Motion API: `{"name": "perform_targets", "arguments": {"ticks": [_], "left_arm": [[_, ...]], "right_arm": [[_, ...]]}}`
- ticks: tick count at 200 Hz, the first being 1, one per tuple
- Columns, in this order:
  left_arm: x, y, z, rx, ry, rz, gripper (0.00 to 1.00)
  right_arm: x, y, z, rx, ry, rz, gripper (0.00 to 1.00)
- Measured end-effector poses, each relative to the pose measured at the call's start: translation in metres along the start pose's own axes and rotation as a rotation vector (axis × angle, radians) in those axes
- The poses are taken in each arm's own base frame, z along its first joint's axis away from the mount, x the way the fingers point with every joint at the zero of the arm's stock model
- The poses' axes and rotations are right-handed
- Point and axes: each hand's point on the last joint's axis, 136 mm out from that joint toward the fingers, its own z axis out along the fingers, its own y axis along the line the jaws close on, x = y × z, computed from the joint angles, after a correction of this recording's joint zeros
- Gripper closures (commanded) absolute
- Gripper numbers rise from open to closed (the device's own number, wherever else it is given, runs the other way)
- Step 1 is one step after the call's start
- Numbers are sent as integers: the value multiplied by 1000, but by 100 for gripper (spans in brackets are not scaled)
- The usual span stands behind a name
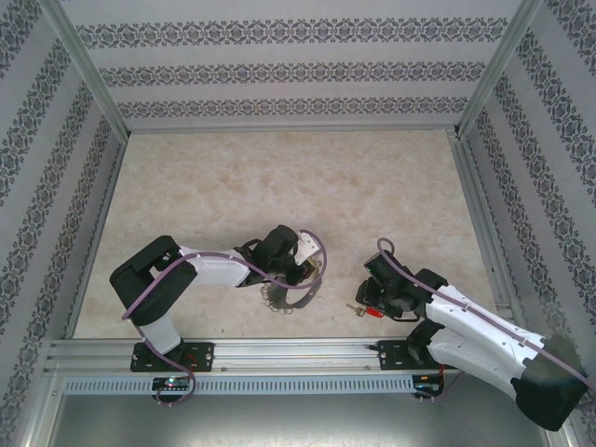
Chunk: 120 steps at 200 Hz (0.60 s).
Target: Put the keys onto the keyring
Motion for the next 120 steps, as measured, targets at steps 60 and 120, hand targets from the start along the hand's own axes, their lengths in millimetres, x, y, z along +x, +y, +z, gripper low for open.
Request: {"name": "perform_targets", "arguments": {"ticks": [60, 120], "left_arm": [[-2, 1, 0, -2, -7, 0, 100], [-2, 1, 0, -1, -7, -1, 100]], "right_arm": [[17, -2, 9, -4, 31, 17, 54], [7, 8, 19, -24, 17, 58, 54]]}}
